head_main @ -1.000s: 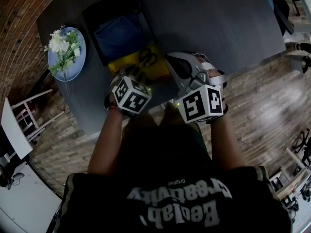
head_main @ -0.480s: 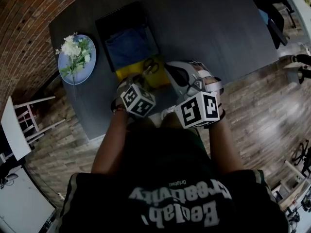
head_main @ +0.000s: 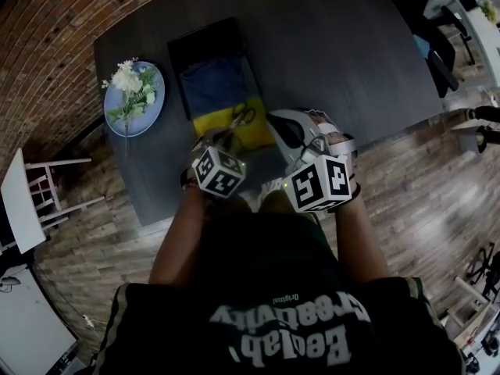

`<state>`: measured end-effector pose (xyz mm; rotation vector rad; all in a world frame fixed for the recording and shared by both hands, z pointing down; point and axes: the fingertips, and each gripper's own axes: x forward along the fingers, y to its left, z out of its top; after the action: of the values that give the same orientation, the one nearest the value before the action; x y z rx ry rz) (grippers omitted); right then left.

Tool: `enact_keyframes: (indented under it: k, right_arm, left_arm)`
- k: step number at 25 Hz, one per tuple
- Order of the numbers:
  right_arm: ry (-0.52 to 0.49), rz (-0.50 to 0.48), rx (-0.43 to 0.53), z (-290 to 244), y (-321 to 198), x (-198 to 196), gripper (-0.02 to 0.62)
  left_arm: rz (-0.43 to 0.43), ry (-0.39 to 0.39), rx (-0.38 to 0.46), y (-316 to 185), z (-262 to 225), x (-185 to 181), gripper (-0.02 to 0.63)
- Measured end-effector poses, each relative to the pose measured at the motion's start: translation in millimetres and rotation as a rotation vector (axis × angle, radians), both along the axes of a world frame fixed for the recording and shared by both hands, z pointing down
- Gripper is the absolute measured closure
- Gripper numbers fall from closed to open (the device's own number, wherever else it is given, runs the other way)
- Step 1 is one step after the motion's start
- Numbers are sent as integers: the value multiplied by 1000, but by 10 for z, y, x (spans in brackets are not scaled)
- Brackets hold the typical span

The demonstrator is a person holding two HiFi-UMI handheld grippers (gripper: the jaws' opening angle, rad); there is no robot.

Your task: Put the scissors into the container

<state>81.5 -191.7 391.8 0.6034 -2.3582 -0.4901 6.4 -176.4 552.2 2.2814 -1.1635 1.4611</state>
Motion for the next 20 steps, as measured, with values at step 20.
enact_keyframes:
  k: [20]
  right_arm:
    - [-134, 4, -44, -195, 162, 13, 589]
  left_arm:
    - [-58, 114, 228, 14, -937, 107, 563]
